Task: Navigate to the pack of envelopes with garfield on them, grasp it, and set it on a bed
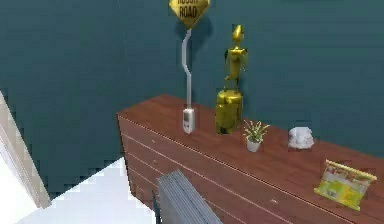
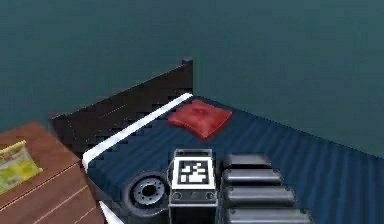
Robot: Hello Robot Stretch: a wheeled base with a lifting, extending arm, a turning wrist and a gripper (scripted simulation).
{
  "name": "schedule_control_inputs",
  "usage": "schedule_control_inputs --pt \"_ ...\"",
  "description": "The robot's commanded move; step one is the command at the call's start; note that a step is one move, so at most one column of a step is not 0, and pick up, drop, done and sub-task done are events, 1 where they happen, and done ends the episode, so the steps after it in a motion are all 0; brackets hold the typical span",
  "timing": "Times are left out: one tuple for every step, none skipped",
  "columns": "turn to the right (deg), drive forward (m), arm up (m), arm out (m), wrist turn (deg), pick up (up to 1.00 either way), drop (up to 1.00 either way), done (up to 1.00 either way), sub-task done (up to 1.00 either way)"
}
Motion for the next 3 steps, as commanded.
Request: schedule_control_inputs --pt "45.0 0.00 0.00 0.00 0.0 0.00 0.00 0.00 0.00" --pt "0.0 0.30 0.00 0.00 0.0 0.00 0.00 0.00 0.00" --pt "-15.0 0.00 0.00 0.00 0.0 0.00 0.00 0.00 0.00"
